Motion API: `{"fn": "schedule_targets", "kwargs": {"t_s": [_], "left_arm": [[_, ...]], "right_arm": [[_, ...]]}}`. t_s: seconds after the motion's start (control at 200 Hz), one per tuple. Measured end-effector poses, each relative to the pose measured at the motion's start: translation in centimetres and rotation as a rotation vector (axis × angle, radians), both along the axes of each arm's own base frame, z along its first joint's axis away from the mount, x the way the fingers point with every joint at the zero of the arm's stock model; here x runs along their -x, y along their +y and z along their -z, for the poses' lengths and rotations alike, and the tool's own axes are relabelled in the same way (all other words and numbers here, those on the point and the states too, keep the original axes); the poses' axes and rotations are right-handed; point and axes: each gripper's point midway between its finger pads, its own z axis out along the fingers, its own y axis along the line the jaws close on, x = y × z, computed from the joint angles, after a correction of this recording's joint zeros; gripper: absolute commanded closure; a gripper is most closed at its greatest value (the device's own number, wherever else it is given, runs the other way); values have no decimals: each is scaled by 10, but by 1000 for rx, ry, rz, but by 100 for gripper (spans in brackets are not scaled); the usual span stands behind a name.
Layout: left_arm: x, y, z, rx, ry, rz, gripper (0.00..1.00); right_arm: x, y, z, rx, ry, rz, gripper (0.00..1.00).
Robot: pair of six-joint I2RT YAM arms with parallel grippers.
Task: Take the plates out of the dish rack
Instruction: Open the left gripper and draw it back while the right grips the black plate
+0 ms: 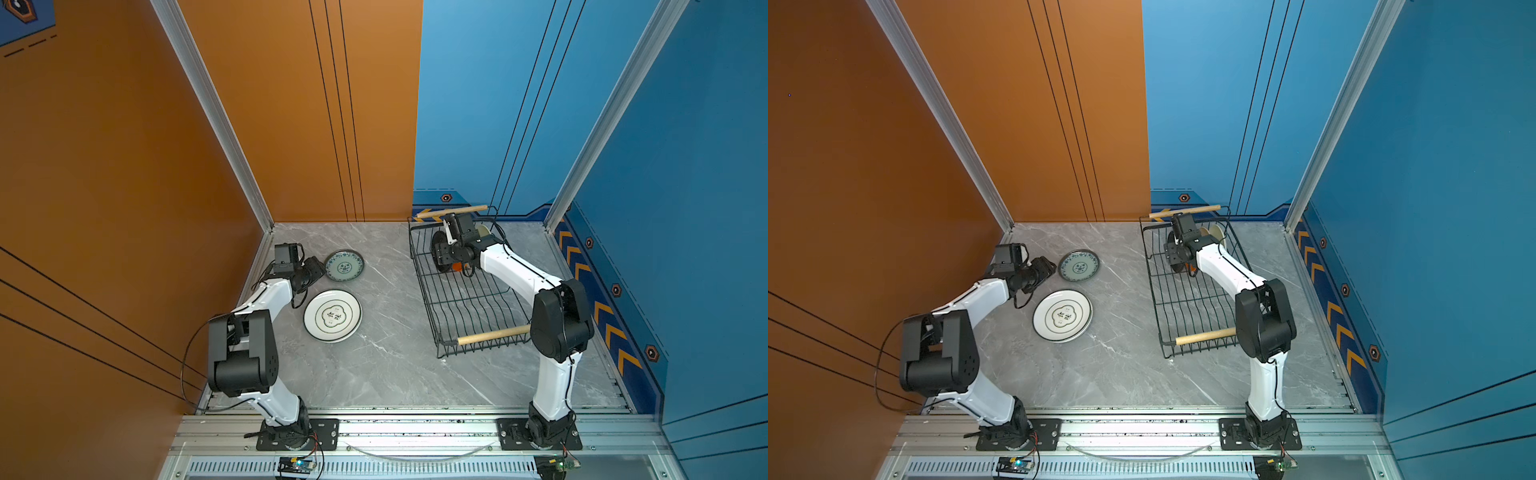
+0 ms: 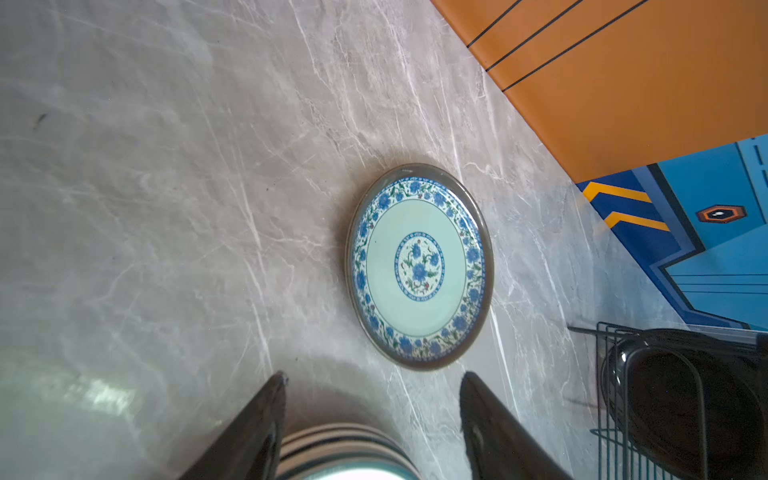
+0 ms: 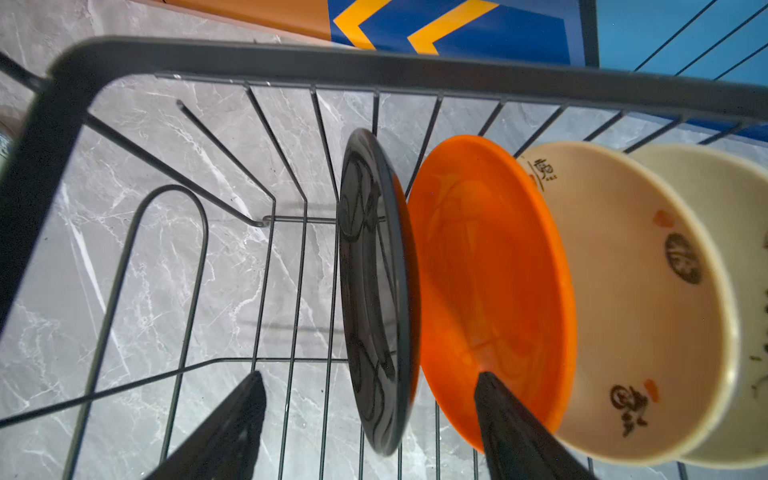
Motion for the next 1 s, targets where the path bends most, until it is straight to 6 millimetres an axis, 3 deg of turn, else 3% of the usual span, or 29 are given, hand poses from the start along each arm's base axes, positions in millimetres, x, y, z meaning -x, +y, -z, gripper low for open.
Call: {"fn": "schedule_targets", "kwargs": {"t_s": [0.215, 0.441, 0.756, 1.001], "left_arm": [[30, -7, -12, -13, -25, 6, 27], [48, -24, -30, -26, -80, 41, 27], [76, -35, -5, -25, -35, 69, 21], [79, -35, -10, -29, -53, 68, 16]], "right_arm": [[-10, 1, 11, 10, -2, -5, 34], [-20, 5, 13, 1, -23, -4, 43], [-31, 10, 25, -1, -38, -11, 52], [-33, 9, 39, 7, -20, -8, 61]]}}
